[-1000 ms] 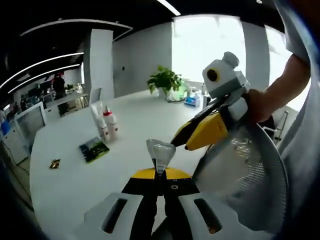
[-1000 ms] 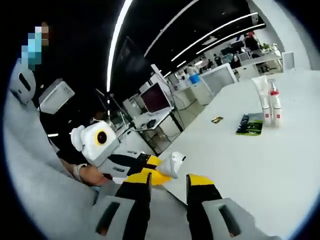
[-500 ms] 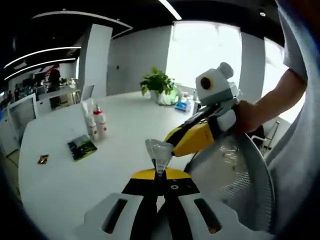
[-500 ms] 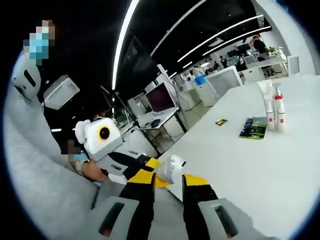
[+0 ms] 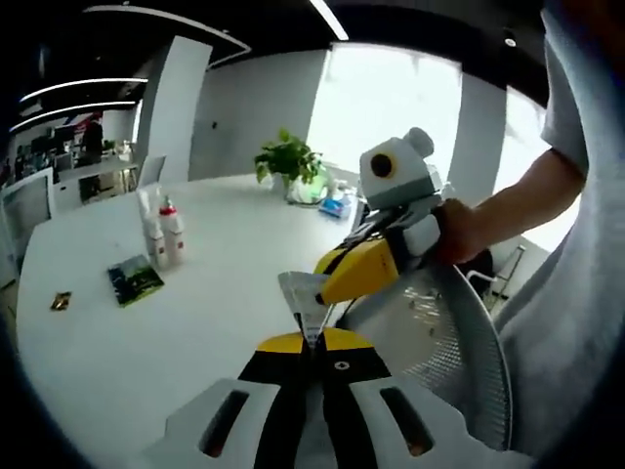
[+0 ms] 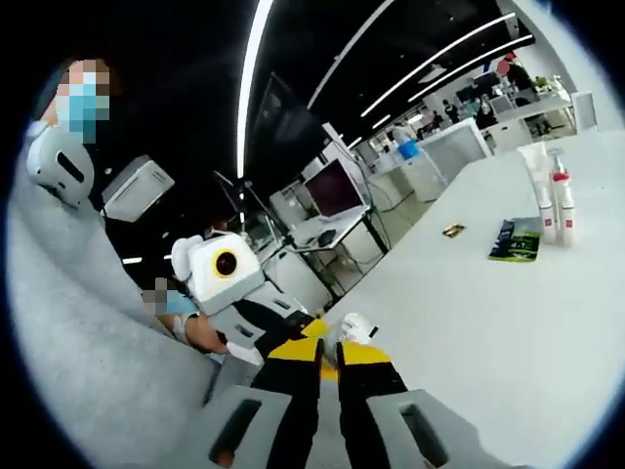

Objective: Arrange the skincare products in the storage area until every visible bottle or jar stands upright without overlapping.

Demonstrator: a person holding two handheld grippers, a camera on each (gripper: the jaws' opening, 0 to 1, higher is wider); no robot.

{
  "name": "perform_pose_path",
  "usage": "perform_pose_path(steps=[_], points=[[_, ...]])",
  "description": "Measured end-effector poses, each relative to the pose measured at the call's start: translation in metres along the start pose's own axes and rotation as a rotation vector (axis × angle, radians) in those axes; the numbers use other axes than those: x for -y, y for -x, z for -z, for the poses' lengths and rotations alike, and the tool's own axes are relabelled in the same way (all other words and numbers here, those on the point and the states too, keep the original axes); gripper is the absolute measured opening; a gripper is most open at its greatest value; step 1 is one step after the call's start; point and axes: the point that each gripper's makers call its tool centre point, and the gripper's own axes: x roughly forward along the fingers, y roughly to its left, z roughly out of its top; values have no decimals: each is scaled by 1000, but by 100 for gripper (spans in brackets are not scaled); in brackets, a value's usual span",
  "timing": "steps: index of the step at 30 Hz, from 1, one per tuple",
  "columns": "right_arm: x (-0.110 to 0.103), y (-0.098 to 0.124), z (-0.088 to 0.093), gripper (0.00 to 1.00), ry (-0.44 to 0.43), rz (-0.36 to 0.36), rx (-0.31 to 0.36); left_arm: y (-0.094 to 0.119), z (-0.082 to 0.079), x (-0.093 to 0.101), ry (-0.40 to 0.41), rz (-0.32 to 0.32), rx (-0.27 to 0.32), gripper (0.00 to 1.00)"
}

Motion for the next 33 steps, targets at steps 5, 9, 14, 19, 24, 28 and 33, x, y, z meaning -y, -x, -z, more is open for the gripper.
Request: perform_pose_path(steps=[5,9,14,19,24,28,33], points=[[0,1,4,0,-13,-12,-19,-3,4,4,-42,4,-23,4],[0,4,5,0,-19,-9,-20,-5,5,5,-79,2,-23,8],[5,8,1,0,-35,3,-2,-5,2,-1,-54,-23,-5,21],[12,12,-2,0,-40,39,19,-5,-1,-6,-39,-43,9,29],[22,14,2,0,-12,98,1,-6,1,-11,5,-48,1,34],[25,16,1,0,-4,116,10,-4,-1,-13,15,-58,17,37],[27,18,1,0,3,124,15,-1,-10,-16,-103,-124,41,37]])
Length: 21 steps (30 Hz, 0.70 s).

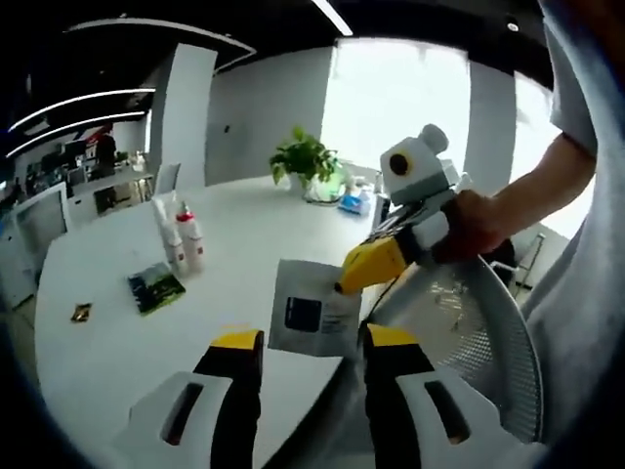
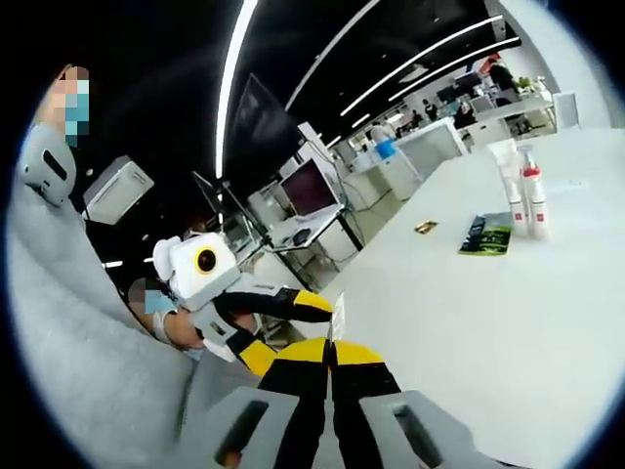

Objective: Arrange the skincare products in the storage area until every visible bottle or jar stands upright without overlapping.

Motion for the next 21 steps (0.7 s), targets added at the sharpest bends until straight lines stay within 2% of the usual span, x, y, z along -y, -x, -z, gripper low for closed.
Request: perform_pose_path(steps=[5,9,12,16,21], points=[[5,1,-2,0,9,20,13,3,-4,3,29,22,21,37],[6,2,-3,0,8,26,17,7,-18,-4,54,-3,103,38],[7,2,-3,0,14,31,16,10,-22,-10,102,-13,130,39],[1,1,-3,0,15,3,22,8,-18,-13,134,-8,119,39],[-7,0,-1,0,46,-28,8,6,-17,-10,137,3,112,40]])
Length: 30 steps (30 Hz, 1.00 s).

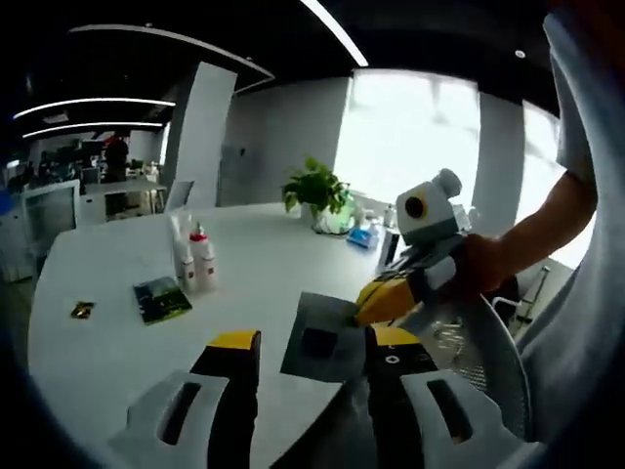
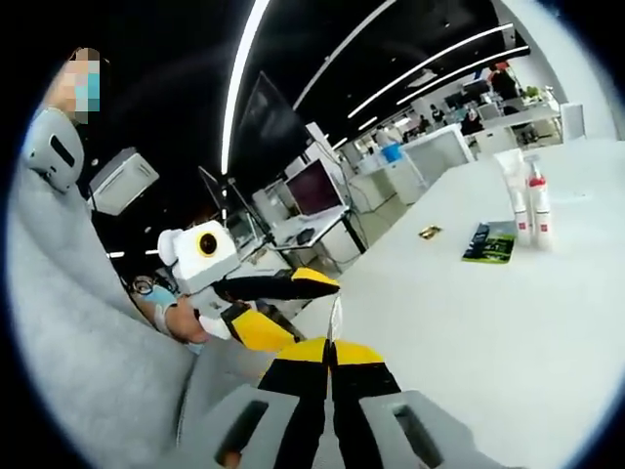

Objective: Arrange the skincare products in the storage area until every visible bottle or jar stands upright without overlapping.

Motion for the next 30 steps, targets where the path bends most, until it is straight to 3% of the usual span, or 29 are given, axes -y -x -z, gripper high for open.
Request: perform_pose_path(steps=[3,4,10,15,20,23,30], points=[[-5,-2,0,0,8,-32,-4,-2,4,8,99,80,-17,50],[-6,-2,1,0,12,-38,-8,-2,4,7,99,79,-15,52],[-12,-2,-1,0,32,-59,-1,0,2,6,163,99,-3,51],[-14,-2,1,0,66,-72,-10,1,3,12,167,123,-13,50],[-19,-2,3,0,74,-92,-15,3,6,13,199,141,-31,42],[-21,0,1,0,64,-104,-1,5,9,13,204,147,-49,31],[-29,1,0,0,57,-145,6,4,13,16,217,160,-66,30]])
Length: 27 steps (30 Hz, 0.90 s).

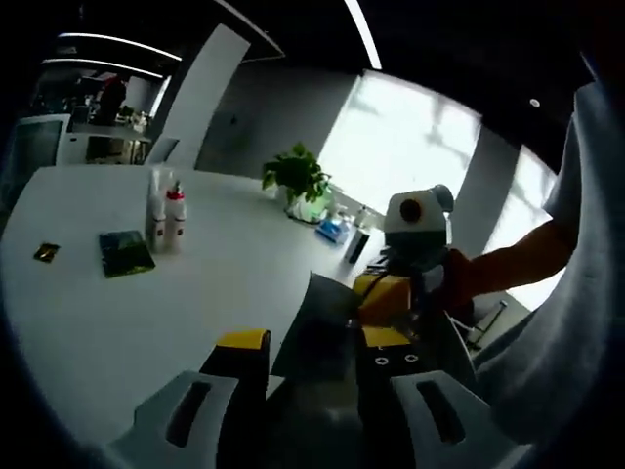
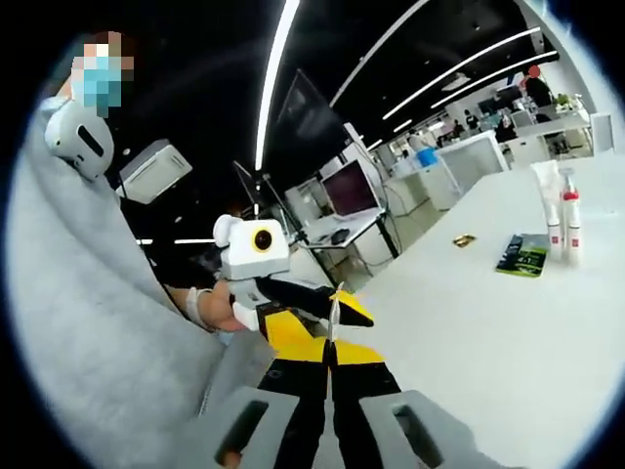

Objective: Arrange the skincare products in the storage area until every visible bottle or jar stands upright without overlapping.

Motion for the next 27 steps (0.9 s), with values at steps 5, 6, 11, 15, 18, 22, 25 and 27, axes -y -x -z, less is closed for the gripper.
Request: perform_pose_path(steps=[5,6,11,15,18,22,25,27], points=[[2,0,1,0,-11,6,0,2,1,0,-23,-11,-5,25],[3,1,0,0,-9,16,3,2,0,0,-31,-11,0,22],[9,3,-3,0,-30,43,25,3,3,9,-96,8,-14,5],[9,2,-2,0,-34,46,22,3,5,13,-148,10,-23,1],[9,3,-3,0,-57,47,35,5,3,15,-171,12,-17,0],[8,3,-11,0,-108,39,82,9,-1,17,-170,19,5,0],[12,4,-10,10,-145,46,82,14,-15,18,-123,32,83,0],[10,1,-10,17,-133,43,80,17,-17,14,-102,30,95,0]])
